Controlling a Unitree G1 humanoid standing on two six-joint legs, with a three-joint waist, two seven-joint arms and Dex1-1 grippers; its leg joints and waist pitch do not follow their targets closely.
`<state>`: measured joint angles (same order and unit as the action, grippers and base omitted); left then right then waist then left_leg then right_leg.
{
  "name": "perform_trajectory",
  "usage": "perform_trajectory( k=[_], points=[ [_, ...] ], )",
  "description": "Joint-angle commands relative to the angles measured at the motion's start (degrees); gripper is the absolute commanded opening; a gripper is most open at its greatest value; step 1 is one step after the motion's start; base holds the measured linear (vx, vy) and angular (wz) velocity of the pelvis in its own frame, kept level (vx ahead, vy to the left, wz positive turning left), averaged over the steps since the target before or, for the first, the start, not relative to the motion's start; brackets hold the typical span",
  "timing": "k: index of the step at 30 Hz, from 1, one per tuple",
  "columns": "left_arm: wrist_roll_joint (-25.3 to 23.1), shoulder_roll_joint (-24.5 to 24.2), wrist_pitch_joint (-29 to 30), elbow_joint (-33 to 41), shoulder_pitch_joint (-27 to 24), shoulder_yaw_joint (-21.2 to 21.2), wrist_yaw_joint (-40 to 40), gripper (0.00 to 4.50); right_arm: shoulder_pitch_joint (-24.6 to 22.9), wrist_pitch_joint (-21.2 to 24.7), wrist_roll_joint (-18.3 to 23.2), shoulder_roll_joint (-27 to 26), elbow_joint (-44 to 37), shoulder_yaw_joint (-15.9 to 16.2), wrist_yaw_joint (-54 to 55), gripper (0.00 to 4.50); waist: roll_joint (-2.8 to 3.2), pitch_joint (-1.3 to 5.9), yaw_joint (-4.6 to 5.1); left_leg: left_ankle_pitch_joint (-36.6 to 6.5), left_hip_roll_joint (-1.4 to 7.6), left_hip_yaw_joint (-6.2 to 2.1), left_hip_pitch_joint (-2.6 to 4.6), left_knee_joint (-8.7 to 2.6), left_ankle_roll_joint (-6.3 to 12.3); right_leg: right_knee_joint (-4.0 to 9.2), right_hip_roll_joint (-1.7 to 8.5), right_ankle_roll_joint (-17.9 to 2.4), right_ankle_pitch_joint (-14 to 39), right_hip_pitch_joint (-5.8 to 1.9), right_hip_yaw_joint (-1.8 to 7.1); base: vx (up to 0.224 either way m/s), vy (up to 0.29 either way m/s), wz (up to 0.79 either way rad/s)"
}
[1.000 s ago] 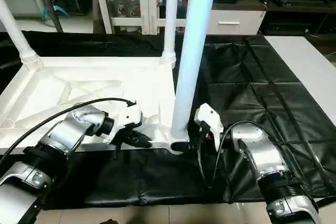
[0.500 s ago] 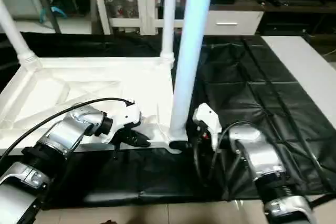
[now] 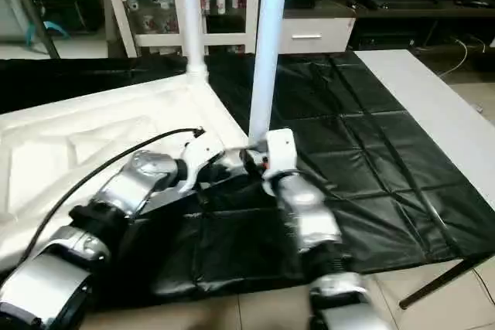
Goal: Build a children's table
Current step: Rotate leg to tighten
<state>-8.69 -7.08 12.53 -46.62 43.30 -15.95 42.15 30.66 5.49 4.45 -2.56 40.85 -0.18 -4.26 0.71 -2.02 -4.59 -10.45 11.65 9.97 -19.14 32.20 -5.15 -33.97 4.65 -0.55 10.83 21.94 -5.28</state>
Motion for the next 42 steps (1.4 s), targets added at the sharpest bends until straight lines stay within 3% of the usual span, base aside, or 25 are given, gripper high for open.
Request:
perform_trajectory(
  k=[1,2,3,8,11,14,17,18,19,20,22,23,24,25,27,31,33,35,36,40,42],
  points=[
    [0.31,1.66,-0.79,-0.71,0.65,-0.39,-1.06,0.00,-0.93,0.38,-0.82,-2.19,6.04,0.07,4.50,2.72,0.04,2.61,0.02,-17.66,1.40,-0.68,-0.09,-4.22,-0.65,5.14,4.14,-9.03,18.62,-1.47,3.13,0.000,0.000,0.00],
    [0.31,1.70,-0.83,-0.80,0.68,-0.40,-1.09,0.00,-0.82,0.01,-0.92,-2.49,6.09,0.34,4.03,2.72,0.06,2.58,0.04,-17.62,1.37,-0.66,-0.13,-4.23,-0.52,5.09,4.09,-9.15,18.14,-1.54,3.13,0.000,0.000,0.00],
    [0.34,1.75,-0.88,-0.97,0.70,-0.44,-1.00,0.00,-0.55,-0.94,-0.88,-3.23,6.10,1.22,1.41,2.72,-0.36,2.62,-0.06,-17.06,1.35,-0.54,-0.18,-4.22,0.02,4.96,4.07,-9.29,17.04,-1.74,3.18,0.000,0.000,0.00],
    [0.31,1.65,-1.47,-1.44,0.57,-0.33,-0.80,0.00,-0.37,-2.75,-0.23,-3.80,4.97,1.24,-1.62,2.72,-0.42,2.66,-0.26,-15.00,1.46,-0.50,-0.46,-4.28,1.04,4.81,4.17,-9.28,15.90,-2.10,3.26,0.000,0.000,0.00],
    [0.28,1.23,-2.12,-1.48,0.19,-0.34,0.26,0.00,-1.04,-5.19,0.00,-2.74,2.73,1.67,-4.22,3.45,-0.41,2.66,-0.31,-14.80,1.57,-0.48,-0.39,-4.30,1.07,4.76,4.21,-9.55,15.36,-2.06,3.30,0.000,0.000,0.00],
    [0.49,0.34,-2.33,-0.83,-0.55,-0.74,2.96,0.00,-1.69,-6.21,0.43,0.34,-0.81,1.24,-6.62,3.64,-0.49,2.79,-0.52,-13.99,1.58,-0.38,-0.40,-4.18,1.58,4.52,4.14,-10.05,12.79,-2.23,3.33,0.000,0.000,0.00],
    [0.77,-0.79,-2.21,0.07,-1.44,-1.33,6.04,0.00,-2.41,-4.10,1.92,3.86,-4.73,0.78,-12.02,3.89,-0.65,3.37,-0.69,-8.42,1.50,-0.35,-0.95,-3.56,2.94,3.32,4.02,-11.83,4.08,-2.74,3.30,0.000,0.000,0.00],
    [0.85,-1.21,-2.15,0.47,-1.76,-1.60,7.21,0.00,-2.71,-2.97,2.58,5.28,-6.05,0.93,-14.94,3.94,-0.14,3.55,-0.79,-5.96,1.47,-0.33,-1.11,-3.20,3.91,2.94,3.95,-12.63,0.00,-2.76,3.24,0.000,0.000,0.00],
    [0.89,-1.41,-2.15,0.64,-1.91,-1.73,7.80,0.00,-2.86,-2.48,2.89,6.01,-6.64,1.04,-16.52,4.02,-0.49,3.71,-0.84,-3.74,1.35,-0.27,-1.23,-2.90,5.24,2.50,3.82,-13.63,-4.36,-2.90,3.20,0.000,0.000,0.00],
    [0.92,-1.51,-2.07,0.72,-1.98,-1.77,8.08,0.00,-2.97,-2.28,2.96,6.49,-6.97,1.19,-17.36,4.14,-0.53,3.65,-0.83,-3.18,1.28,-0.25,-1.32,-2.81,5.87,2.40,3.77,-14.05,-5.51,-2.88,3.15,0.000,0.000,0.00],
    [1.02,-2.60,-1.75,1.28,-2.56,-2.40,10.99,0.00,-4.04,-1.29,2.77,11.39,-9.54,3.48,-25.63,4.33,-0.20,3.48,-1.14,-5.04,1.42,-0.16,-1.09,-2.73,6.82,2.75,3.81,-14.83,-4.21,-2.87,2.93,0.000,0.000,0.00],
    [1.01,-2.73,-1.74,1.33,-2.62,-2.49,11.36,0.00,-4.17,-1.21,2.71,11.98,-9.81,3.77,-26.60,4.33,-0.31,3.40,-1.13,-5.35,1.49,-0.14,-1.18,-2.74,6.74,2.72,3.88,-14.88,-3.54,-2.86,3.01,0.000,0.000,0.00],
    [1.05,-3.87,-1.70,1.69,-3.02,-3.25,14.43,0.00,-5.45,0.22,3.20,16.86,-12.68,5.88,-35.29,4.36,0.11,3.34,-1.29,-7.01,1.44,-0.16,-1.10,-2.79,6.68,2.93,3.78,-14.93,-1.52,-2.96,2.87,0.000,0.000,0.00],
    [0.96,-5.09,-1.64,2.08,-3.29,-4.19,17.43,0.00,-6.78,2.19,4.80,21.12,-15.76,7.15,-42.98,4.43,-0.10,3.11,-1.36,-8.32,1.58,-0.08,-1.15,-2.82,6.62,3.14,3.80,-14.55,-0.03,-2.91,3.00,0.000,0.000,0.00],
    [0.87,-5.92,-1.75,2.38,-3.42,-4.89,19.53,0.00,-7.56,3.38,5.87,23.57,-17.53,7.79,-47.14,4.43,-0.24,2.98,-1.66,-9.86,1.72,-0.11,-1.04,-2.90,6.60,3.49,3.89,-14.17,2.49,-3.04,2.99,0.000,0.000,0.00],
    [0.97,-7.64,-1.39,4.20,-4.14,-6.49,24.56,0.00,-8.38,5.37,7.47,26.34,-19.45,7.99,-51.94,4.43,-0.43,2.57,-2.09,-13.38,1.92,-0.25,-0.68,-3.44,3.98,4.70,4.33,-11.48,15.75,-2.58,2.92,0.000,0.000,0.00],
    [1.63,-9.29,-0.55,6.64,-5.25,-8.11,29.68,0.00,-8.79,6.12,8.10,27.82,-20.25,8.40,-54.71,4.43,-0.38,2.61,-2.19,-13.25,2.05,-0.25,-0.55,-3.46,3.79,4.74,4.29,-11.24,16.19,-2.39,3.01,0.000,0.000,0.00],
    [2.18,-10.32,0.14,8.33,-6.00,-9.11,32.83,0.00,-9.04,6.62,8.44,28.64,-20.80,8.72,-56.27,4.43,-0.19,2.65,-2.19,-11.96,2.18,-0.27,-0.78,-3.48,3.65,4.35,4.18,-11.94,13.74,-2.35,3.01,0.000,0.000,0.00],
    [2.60,-11.22,0.83,10.01,-6.71,-9.95,35.44,0.00,-9.26,7.57,9.01,29.40,-21.57,9.03,-57.67,4.43,-0.10,2.91,-2.43,-11.46,2.32,-0.25,-0.46,-3.36,3.59,4.00,4.21,-12.67,11.63,-2.36,3.06,0.000,0.000,0.00],
    [2.75,-12.06,2.33,12.07,-7.71,-10.85,37.91,0.00,-9.71,7.09,8.16,29.89,-22.49,10.17,-59.06,4.43,0.00,3.03,-3.18,-9.26,2.26,-0.05,-0.58,-3.06,4.19,3.34,4.02,-14.35,5.97,-2.29,3.05,0.000,0.000,0.00],
    [2.59,-12.07,2.38,12.25,-7.80,-10.93,37.71,0.00,-9.89,6.08,7.15,29.93,-22.55,10.84,-59.14,4.43,-0.07,2.99,-3.36,-10.13,2.15,-0.05,-0.55,-3.10,3.69,3.49,4.17,-14.06,7.42,-2.31,3.01,0.000,0.000,0.00]
  ],
)
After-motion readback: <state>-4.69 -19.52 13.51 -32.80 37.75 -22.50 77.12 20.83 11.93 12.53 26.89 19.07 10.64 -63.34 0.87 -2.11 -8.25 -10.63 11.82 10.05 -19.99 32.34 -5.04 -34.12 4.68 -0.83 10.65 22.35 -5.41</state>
